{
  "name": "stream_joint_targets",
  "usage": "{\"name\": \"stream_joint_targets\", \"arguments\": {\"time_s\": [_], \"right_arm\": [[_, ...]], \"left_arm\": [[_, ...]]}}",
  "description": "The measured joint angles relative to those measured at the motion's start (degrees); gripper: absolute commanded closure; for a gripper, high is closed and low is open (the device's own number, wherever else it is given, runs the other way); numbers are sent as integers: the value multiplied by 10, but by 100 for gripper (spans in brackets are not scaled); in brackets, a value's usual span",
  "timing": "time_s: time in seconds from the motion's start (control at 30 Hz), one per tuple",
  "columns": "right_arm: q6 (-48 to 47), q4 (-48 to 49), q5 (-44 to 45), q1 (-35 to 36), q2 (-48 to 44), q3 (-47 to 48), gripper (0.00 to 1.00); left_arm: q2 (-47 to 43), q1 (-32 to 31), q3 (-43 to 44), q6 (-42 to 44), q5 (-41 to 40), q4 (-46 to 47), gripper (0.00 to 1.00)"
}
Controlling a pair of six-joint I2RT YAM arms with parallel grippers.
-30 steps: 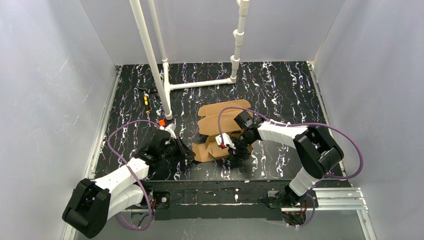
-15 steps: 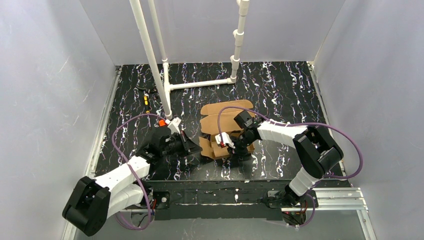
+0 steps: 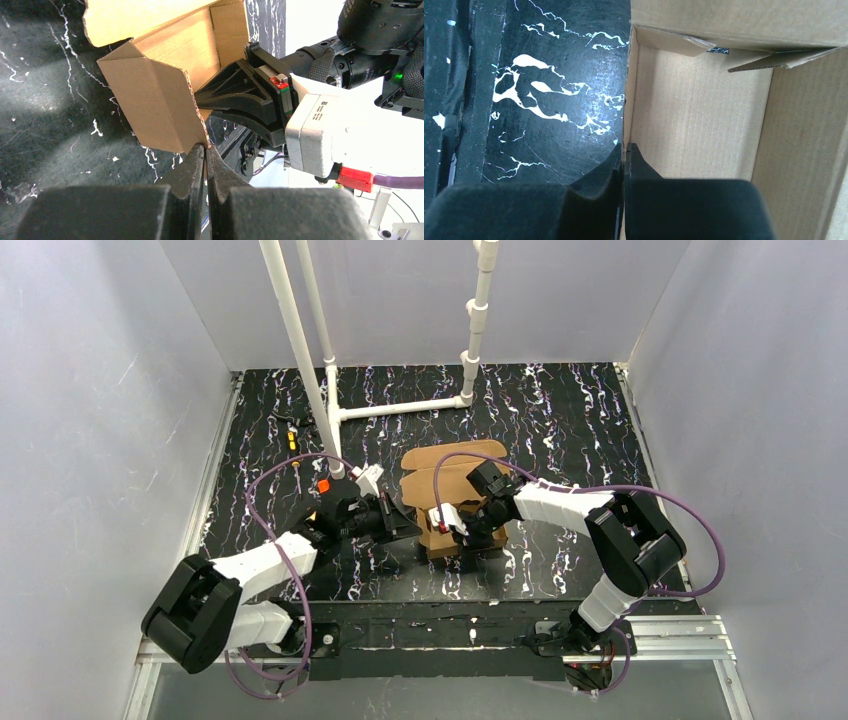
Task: Fold the paper box
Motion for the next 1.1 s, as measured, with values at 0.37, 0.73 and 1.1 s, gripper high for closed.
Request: {"name": "stream_joint_targets", "arguments": {"time_s": [0.37,0.73,1.1], "right_arm": [[7,6,3,1,0,0,91],[7,7,3,1,0,0,91],[10,8,4,1,1,1,91]], "left_arm": [[23,-3,4,0,6,27,75],[-24,22,-19,-1,22,23,52],[-208,126,-81,11,1,-63,61]]}}
